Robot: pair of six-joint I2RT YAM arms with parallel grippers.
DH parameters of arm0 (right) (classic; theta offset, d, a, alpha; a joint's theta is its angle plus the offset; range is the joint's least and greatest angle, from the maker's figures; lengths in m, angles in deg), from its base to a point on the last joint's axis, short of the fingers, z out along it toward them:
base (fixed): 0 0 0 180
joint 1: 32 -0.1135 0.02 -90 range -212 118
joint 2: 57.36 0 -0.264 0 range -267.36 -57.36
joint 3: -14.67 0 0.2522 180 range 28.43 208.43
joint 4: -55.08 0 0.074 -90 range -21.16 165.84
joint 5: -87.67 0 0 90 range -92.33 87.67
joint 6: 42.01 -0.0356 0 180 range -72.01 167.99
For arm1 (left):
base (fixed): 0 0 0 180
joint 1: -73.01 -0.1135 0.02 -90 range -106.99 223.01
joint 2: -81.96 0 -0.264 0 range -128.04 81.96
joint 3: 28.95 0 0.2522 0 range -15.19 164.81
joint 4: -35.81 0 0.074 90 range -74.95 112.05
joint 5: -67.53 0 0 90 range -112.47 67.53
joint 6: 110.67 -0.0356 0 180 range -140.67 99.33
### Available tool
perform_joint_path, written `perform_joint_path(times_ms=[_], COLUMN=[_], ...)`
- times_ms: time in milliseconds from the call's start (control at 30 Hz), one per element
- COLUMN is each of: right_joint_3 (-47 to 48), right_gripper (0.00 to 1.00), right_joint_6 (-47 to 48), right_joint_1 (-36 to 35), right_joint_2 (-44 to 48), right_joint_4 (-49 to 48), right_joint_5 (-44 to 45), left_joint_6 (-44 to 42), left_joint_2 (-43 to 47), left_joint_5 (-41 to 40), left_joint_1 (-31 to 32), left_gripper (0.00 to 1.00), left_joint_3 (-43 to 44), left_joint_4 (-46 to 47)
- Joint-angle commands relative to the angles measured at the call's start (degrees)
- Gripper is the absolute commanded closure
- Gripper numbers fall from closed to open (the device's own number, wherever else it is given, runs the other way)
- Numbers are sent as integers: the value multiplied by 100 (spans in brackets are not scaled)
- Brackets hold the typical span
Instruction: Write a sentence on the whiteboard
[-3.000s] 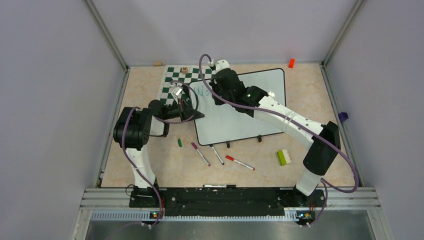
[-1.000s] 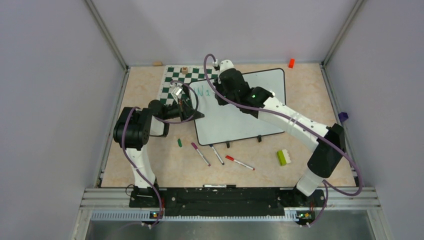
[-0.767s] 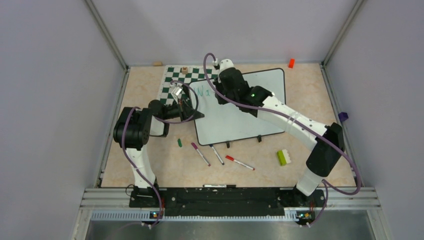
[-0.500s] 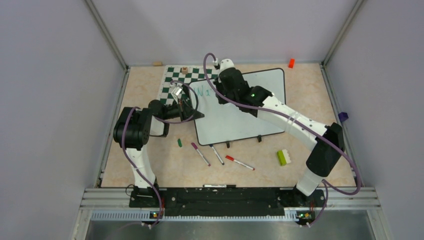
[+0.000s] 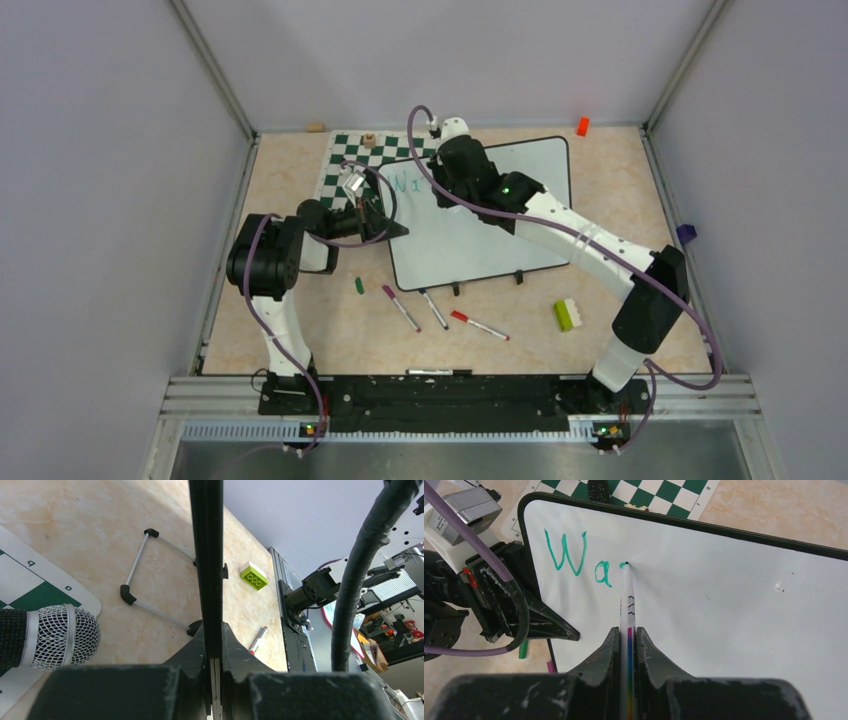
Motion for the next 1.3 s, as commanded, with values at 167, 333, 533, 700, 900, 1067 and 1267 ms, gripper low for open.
perform_joint_path(times_ms=[167, 333, 533, 700, 900, 1067, 1267], right_joint_3=[-30, -132, -377, -447, -516, -466, -206], right_gripper=[100, 100, 100, 100, 100, 100, 100], right_joint_6=[-11, -52, -137, -151, -152, -167, -66], right_joint_1=[151, 150, 154, 148, 147, 146, 152], right_joint_2=[185, 220, 356, 402, 424, 392, 276], right_joint_4=[-86, 69, 66, 41, 37, 29, 42], right_joint_5=[147, 11, -64, -196, -244, -112, -34], left_joint_6=[-221, -223, -230, -232, -227, -232, -241], left_joint_2=[160, 160, 170, 165, 170, 174, 170], left_joint_5=[-180, -187, -193, -194, -190, -186, -186], left_joint_1=[-64, -67, -66, -61, -64, -60, -60], left_gripper=[100, 100, 100, 100, 100, 100, 100], left_joint_3=[13, 12, 8, 10, 6, -1, 4], left_joint_4=[793, 793, 791, 793, 793, 793, 793])
